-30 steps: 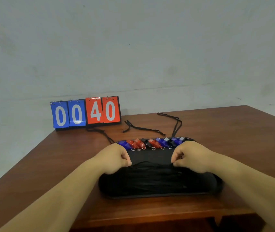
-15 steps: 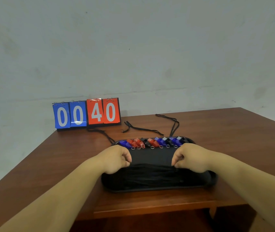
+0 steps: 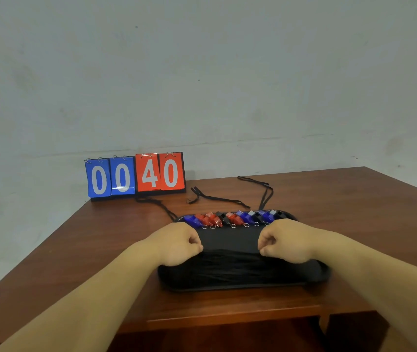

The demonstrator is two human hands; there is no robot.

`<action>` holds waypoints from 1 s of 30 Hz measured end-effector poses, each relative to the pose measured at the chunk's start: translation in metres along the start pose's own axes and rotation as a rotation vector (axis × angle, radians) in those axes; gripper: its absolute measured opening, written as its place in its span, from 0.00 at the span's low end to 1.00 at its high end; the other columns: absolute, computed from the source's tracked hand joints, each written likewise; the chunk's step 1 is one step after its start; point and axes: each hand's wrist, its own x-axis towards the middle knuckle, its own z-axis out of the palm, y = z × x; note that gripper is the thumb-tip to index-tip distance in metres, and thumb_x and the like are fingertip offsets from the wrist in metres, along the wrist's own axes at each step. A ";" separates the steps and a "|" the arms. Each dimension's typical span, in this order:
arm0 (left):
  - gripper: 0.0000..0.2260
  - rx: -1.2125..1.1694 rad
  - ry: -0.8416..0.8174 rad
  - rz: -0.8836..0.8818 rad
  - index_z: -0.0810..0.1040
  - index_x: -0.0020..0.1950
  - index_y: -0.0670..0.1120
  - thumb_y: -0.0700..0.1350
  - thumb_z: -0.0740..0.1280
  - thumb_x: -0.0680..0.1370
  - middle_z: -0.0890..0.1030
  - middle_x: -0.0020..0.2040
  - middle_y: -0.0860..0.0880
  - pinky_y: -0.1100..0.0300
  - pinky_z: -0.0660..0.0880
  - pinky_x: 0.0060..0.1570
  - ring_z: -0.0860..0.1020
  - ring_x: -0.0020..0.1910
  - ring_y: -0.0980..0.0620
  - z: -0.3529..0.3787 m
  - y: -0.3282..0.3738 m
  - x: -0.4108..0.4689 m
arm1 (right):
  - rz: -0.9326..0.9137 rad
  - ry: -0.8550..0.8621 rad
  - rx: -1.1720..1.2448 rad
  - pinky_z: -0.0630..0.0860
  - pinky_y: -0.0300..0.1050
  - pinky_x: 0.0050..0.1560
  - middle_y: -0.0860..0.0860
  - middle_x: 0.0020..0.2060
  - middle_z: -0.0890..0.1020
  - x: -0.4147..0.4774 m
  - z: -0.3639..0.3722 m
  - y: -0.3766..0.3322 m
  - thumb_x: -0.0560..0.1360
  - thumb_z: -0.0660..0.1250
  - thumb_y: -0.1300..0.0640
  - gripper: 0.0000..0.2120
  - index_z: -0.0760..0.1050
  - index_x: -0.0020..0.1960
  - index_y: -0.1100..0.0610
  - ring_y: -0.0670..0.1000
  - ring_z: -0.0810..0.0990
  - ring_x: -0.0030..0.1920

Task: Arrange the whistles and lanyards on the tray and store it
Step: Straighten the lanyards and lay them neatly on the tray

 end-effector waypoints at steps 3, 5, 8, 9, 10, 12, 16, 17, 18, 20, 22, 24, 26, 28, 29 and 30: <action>0.10 -0.011 0.030 0.003 0.85 0.58 0.53 0.53 0.66 0.82 0.83 0.54 0.58 0.60 0.76 0.58 0.80 0.52 0.59 -0.001 -0.002 0.002 | -0.005 0.021 -0.018 0.75 0.38 0.56 0.39 0.48 0.82 0.005 -0.003 -0.003 0.79 0.68 0.48 0.09 0.83 0.57 0.47 0.41 0.80 0.51; 0.09 -0.011 0.064 0.002 0.84 0.58 0.54 0.53 0.67 0.81 0.83 0.53 0.57 0.60 0.77 0.57 0.80 0.52 0.58 -0.003 -0.004 0.004 | -0.014 0.035 -0.026 0.74 0.38 0.55 0.39 0.48 0.82 0.009 -0.005 -0.005 0.79 0.69 0.47 0.09 0.83 0.57 0.46 0.41 0.80 0.51; 0.09 -0.016 0.113 -0.002 0.82 0.59 0.54 0.53 0.68 0.81 0.82 0.52 0.56 0.62 0.75 0.51 0.79 0.50 0.58 -0.007 -0.010 0.007 | -0.038 0.073 -0.054 0.74 0.38 0.54 0.40 0.49 0.82 0.019 -0.009 -0.009 0.78 0.69 0.46 0.09 0.83 0.56 0.46 0.42 0.80 0.51; 0.09 -0.030 0.134 -0.008 0.81 0.60 0.54 0.53 0.68 0.80 0.82 0.52 0.56 0.62 0.75 0.51 0.79 0.50 0.57 -0.008 -0.013 0.009 | -0.052 0.095 -0.060 0.73 0.38 0.53 0.40 0.49 0.82 0.024 -0.009 -0.010 0.78 0.69 0.46 0.09 0.83 0.56 0.47 0.42 0.79 0.51; 0.09 -0.052 0.159 -0.016 0.80 0.60 0.55 0.52 0.69 0.80 0.81 0.52 0.56 0.62 0.76 0.51 0.79 0.50 0.57 -0.010 -0.016 0.010 | -0.066 0.117 -0.065 0.73 0.37 0.51 0.40 0.49 0.82 0.029 -0.010 -0.011 0.78 0.70 0.47 0.09 0.83 0.55 0.47 0.42 0.79 0.50; 0.09 -0.091 0.214 -0.033 0.80 0.60 0.56 0.51 0.69 0.80 0.81 0.52 0.56 0.63 0.76 0.50 0.79 0.49 0.57 -0.013 -0.024 0.015 | -0.088 0.161 -0.064 0.71 0.36 0.48 0.40 0.48 0.81 0.040 -0.012 -0.013 0.77 0.70 0.47 0.08 0.83 0.53 0.47 0.41 0.78 0.48; 0.12 -0.142 0.302 -0.063 0.77 0.62 0.57 0.52 0.70 0.79 0.80 0.53 0.58 0.66 0.73 0.46 0.79 0.50 0.58 -0.021 -0.039 0.034 | -0.078 0.237 -0.039 0.71 0.39 0.47 0.39 0.46 0.79 0.070 -0.021 -0.018 0.77 0.70 0.46 0.06 0.82 0.51 0.46 0.39 0.77 0.45; 0.13 -0.159 0.315 -0.073 0.77 0.63 0.58 0.53 0.71 0.79 0.80 0.53 0.58 0.65 0.73 0.47 0.79 0.50 0.58 -0.024 -0.042 0.040 | -0.065 0.252 -0.026 0.72 0.40 0.48 0.39 0.46 0.80 0.078 -0.025 -0.018 0.77 0.70 0.46 0.06 0.82 0.51 0.46 0.39 0.77 0.46; 0.15 -0.174 0.332 -0.084 0.76 0.64 0.58 0.54 0.71 0.79 0.79 0.54 0.59 0.64 0.73 0.48 0.79 0.51 0.57 -0.027 -0.045 0.047 | -0.048 0.266 -0.010 0.74 0.42 0.50 0.41 0.47 0.81 0.087 -0.029 -0.018 0.77 0.70 0.47 0.07 0.82 0.52 0.47 0.42 0.79 0.48; 0.18 -0.198 0.373 -0.105 0.75 0.66 0.58 0.55 0.73 0.77 0.78 0.55 0.59 0.63 0.73 0.51 0.78 0.53 0.57 -0.032 -0.051 0.065 | -0.006 0.288 0.027 0.76 0.44 0.54 0.44 0.50 0.82 0.106 -0.037 -0.015 0.77 0.70 0.49 0.08 0.82 0.54 0.49 0.47 0.81 0.52; 0.20 -0.212 0.403 -0.128 0.75 0.68 0.58 0.55 0.73 0.77 0.78 0.56 0.58 0.63 0.71 0.51 0.77 0.54 0.56 -0.035 -0.057 0.086 | 0.037 0.297 0.041 0.74 0.42 0.52 0.45 0.54 0.82 0.127 -0.043 -0.011 0.77 0.70 0.49 0.10 0.82 0.57 0.49 0.49 0.81 0.55; 0.22 -0.213 0.405 -0.152 0.74 0.69 0.56 0.54 0.74 0.77 0.78 0.57 0.57 0.64 0.71 0.50 0.77 0.53 0.56 -0.037 -0.063 0.110 | 0.064 0.292 0.023 0.71 0.41 0.56 0.47 0.59 0.81 0.152 -0.044 -0.005 0.77 0.71 0.48 0.14 0.80 0.61 0.50 0.50 0.79 0.60; 0.23 -0.192 0.381 -0.160 0.74 0.71 0.55 0.54 0.74 0.77 0.78 0.56 0.56 0.62 0.72 0.52 0.77 0.54 0.56 -0.037 -0.069 0.135 | 0.095 0.268 0.018 0.71 0.43 0.61 0.48 0.65 0.79 0.176 -0.041 0.003 0.77 0.71 0.48 0.18 0.78 0.65 0.50 0.51 0.77 0.64; 0.23 -0.168 0.335 -0.169 0.73 0.72 0.54 0.53 0.73 0.78 0.79 0.57 0.54 0.60 0.74 0.55 0.78 0.55 0.53 -0.033 -0.076 0.157 | 0.143 0.226 -0.005 0.71 0.46 0.67 0.50 0.69 0.77 0.196 -0.038 0.012 0.77 0.71 0.47 0.23 0.75 0.70 0.51 0.53 0.75 0.68; 0.24 -0.154 0.308 -0.177 0.73 0.73 0.53 0.54 0.72 0.78 0.79 0.59 0.52 0.59 0.75 0.57 0.78 0.56 0.52 -0.031 -0.079 0.166 | 0.173 0.195 -0.032 0.72 0.48 0.68 0.52 0.70 0.76 0.204 -0.036 0.016 0.77 0.71 0.46 0.25 0.73 0.72 0.53 0.55 0.75 0.68; 0.25 -0.139 0.280 -0.188 0.72 0.74 0.53 0.55 0.72 0.78 0.80 0.63 0.50 0.57 0.75 0.59 0.78 0.58 0.51 -0.028 -0.083 0.175 | 0.206 0.158 -0.067 0.72 0.50 0.69 0.53 0.69 0.77 0.211 -0.035 0.020 0.77 0.70 0.45 0.27 0.73 0.72 0.55 0.56 0.75 0.68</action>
